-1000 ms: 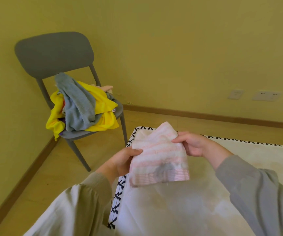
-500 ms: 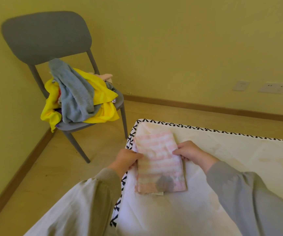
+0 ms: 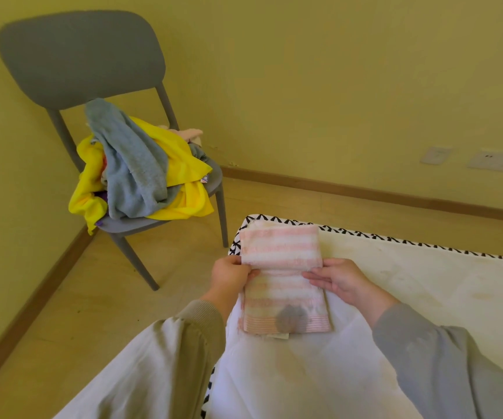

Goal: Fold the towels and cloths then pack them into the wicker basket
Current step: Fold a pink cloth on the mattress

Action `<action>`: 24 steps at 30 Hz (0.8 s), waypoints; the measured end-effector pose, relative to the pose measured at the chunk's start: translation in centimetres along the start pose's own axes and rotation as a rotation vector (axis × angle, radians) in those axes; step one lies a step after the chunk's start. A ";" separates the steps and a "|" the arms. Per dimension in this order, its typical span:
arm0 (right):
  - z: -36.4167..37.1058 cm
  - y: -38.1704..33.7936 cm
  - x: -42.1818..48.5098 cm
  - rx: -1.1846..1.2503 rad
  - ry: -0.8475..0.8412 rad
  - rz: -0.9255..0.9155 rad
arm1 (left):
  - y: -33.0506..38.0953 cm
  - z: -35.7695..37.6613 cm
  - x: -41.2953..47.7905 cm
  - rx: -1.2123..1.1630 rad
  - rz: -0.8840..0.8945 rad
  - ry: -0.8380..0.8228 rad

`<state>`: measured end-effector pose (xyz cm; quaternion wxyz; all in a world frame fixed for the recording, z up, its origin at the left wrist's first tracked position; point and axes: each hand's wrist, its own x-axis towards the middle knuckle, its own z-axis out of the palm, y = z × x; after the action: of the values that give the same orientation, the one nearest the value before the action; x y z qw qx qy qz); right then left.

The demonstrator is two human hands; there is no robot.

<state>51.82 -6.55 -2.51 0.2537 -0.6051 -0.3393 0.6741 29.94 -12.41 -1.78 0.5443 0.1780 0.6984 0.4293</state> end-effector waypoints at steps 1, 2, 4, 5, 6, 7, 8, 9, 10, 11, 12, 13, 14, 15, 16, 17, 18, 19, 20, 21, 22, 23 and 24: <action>0.2 0.0 0.0 0.007 0.014 -0.035 | -0.1 -0.1 0.0 0.006 0.041 0.003; 0.4 0.1 0.1 0.017 0.030 -0.068 | -0.1 -0.1 0.0 0.016 0.088 0.005; 0.6 0.0 0.4 0.068 0.053 -0.121 | 0.2 -0.2 -0.2 0.052 0.162 0.005; 0.7 -0.1 0.4 0.097 0.057 -0.134 | 0.6 -0.3 -0.2 0.064 0.180 0.003; 0.7 -0.2 0.5 0.115 0.065 -0.141 | 0.9 -0.4 -0.1 0.075 0.184 -0.005; 0.7 -0.3 0.5 0.122 0.071 -0.145 | 1.1 -0.6 -0.1 0.083 0.179 -0.020; 0.7 -0.3 0.5 0.117 0.072 -0.148 | 1.3 -0.7 -0.1 0.102 0.169 -0.042; 0.6 -0.4 0.2 0.107 0.063 -0.158 | 1.5 -0.9 -0.2 0.129 0.163 -0.069; 0.6 -0.5 0.0 0.078 0.045 -0.178 | 1.6 -1.0 -0.3 0.163 0.158 -0.090; 0.5 -0.5 -0.3 0.024 0.030 -0.209 | 1.6 -1.2 -0.4 0.197 0.152 -0.103; 0.4 -0.5 -0.6 -0.054 0.032 -0.236 | 1.5 -1.3 -0.5 0.237 0.140 -0.104; 0.4 -0.5 -1.0 -0.145 0.058 -0.248 | 1.3 -1.4 -0.4 0.282 0.124 -0.101; 0.2 -0.6 -1.2 -0.246 0.097 -0.247 | 1.1 -1.5 -0.4 0.325 0.107 -0.096; 0.1 -0.6 -1.4 -0.333 0.120 -0.240 | 0.9 -1.4 -0.3 0.350 0.085 -0.093; -0.1 -0.5 -1.5 -0.389 0.118 -0.223 | 0.7 -1.4 -0.4 0.335 0.054 -0.092; -0.3 -0.4 -1.6 -0.397 0.101 -0.196 | 0.6 -1.3 -0.6 0.284 0.016 -0.081; -0.4 -0.4 -1.7 -0.360 0.081 -0.159 | 0.5 -1.1 -0.9 0.224 -0.022 -0.063; -0.4 -0.5 -1.8 -0.296 0.062 -0.121 | 0.6 -0.9 -1.1 0.176 -0.050 -0.048; -0.3 -0.6 -2.0 -0.203 0.043 -0.076 | 0.6 -0.8 -1.3 0.153 -0.063 -0.033; -0.2 -0.7 -2.2 -0.093 0.028 -0.030 | 0.8 -0.8 -1.6 0.128 -0.075 -0.024; 0.0 -0.9 -2.5 0.019 0.015 0.007 | 0.9 -0.9 -1.8 0.097 -0.088 -0.019; 0.2 -1.1 -2.8 0.115 0.008 0.036 | 0.9 -1.0 -2.1 0.062 -0.108 -0.017; 0.4 -1.2 -3.1 0.194 0.004 0.059 | 1.0 -1.1 -2.3 0.021 -0.141 -0.027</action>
<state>51.79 -8.17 0.42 0.2919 -0.5890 -0.2538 0.7096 29.51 -13.93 0.48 0.5808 0.1399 0.7060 0.3804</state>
